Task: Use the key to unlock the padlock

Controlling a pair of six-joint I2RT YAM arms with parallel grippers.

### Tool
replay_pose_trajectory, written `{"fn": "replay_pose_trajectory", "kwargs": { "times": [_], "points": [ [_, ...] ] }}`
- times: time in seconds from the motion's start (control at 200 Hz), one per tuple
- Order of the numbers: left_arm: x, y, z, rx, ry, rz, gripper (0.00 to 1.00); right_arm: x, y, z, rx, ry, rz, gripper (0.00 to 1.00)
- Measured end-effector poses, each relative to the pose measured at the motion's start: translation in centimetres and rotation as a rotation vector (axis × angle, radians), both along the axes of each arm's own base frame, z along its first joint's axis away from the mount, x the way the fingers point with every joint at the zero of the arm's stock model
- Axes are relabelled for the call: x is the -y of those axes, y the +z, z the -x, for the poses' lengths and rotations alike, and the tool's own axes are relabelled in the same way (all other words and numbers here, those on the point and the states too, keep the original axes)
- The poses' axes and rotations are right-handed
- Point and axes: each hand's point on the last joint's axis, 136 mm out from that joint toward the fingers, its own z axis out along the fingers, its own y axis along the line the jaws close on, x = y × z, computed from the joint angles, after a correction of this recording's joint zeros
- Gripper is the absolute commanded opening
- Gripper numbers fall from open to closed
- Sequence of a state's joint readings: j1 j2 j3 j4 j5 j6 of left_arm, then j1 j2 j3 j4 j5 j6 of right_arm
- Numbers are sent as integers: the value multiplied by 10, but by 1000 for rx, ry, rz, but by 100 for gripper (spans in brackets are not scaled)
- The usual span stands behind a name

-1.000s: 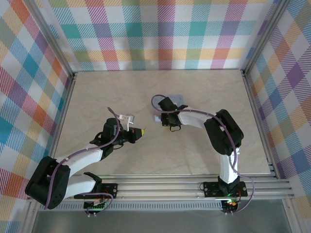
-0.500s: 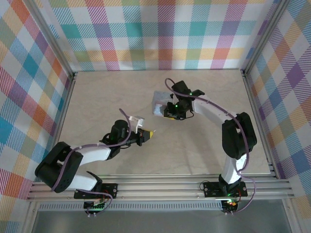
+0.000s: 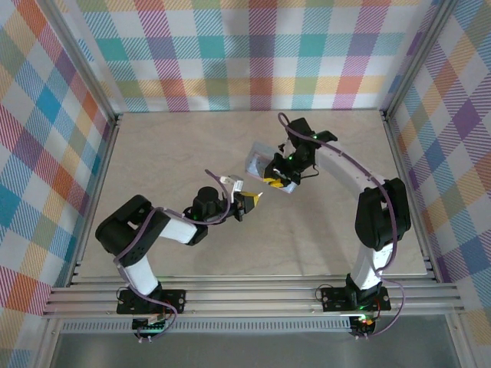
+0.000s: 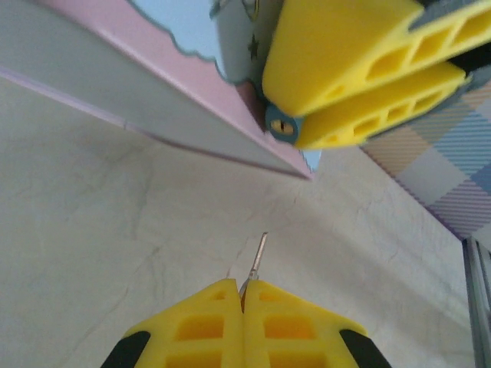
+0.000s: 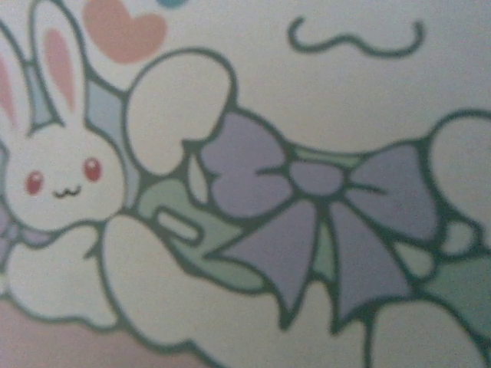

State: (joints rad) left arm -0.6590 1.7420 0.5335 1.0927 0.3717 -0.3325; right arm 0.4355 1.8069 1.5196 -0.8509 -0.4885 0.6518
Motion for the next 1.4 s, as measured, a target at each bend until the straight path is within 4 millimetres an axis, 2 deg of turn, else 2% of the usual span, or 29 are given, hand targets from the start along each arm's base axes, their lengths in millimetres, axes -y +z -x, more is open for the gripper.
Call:
{"fn": "replay_pose_trajectory", "kwargs": {
  "times": [0.195,0.36,1.4],
  "points": [
    [6,11,-14,11,17,85,0,1,4,4,-35,1,-21,0],
    [4,13,-24,0,36,125,0,1,4,7,-50,4,-27,0],
    [13,18,-16,-2,15,147,0,4,4,3,-55,-22,-30,0]
  ]
}}
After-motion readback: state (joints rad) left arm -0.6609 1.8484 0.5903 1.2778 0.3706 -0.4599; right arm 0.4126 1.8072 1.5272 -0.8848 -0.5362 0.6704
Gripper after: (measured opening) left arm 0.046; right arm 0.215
